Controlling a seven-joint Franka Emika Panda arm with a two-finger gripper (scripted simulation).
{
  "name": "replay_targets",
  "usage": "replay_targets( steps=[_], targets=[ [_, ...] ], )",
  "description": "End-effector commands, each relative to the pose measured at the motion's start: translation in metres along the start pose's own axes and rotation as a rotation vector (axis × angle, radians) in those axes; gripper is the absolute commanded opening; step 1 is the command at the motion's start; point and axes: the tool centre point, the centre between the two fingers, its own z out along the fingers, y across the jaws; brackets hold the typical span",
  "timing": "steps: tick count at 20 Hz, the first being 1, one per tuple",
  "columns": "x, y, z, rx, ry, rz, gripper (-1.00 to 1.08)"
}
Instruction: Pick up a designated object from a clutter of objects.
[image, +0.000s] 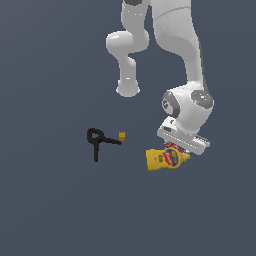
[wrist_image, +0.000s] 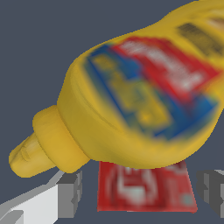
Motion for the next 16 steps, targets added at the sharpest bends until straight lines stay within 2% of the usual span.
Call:
replay_targets(
  steps=[1,7,16],
  targets=[
    [0.001,0.004,0.006,-0.008,-0.003,0.014,1.00],
    [-0.001,0.003,0.010,-0.006,-0.004,0.007,1.00],
    [-0.001,0.005,0.049,-0.008,-0.003,0.013,1.00]
  ],
)
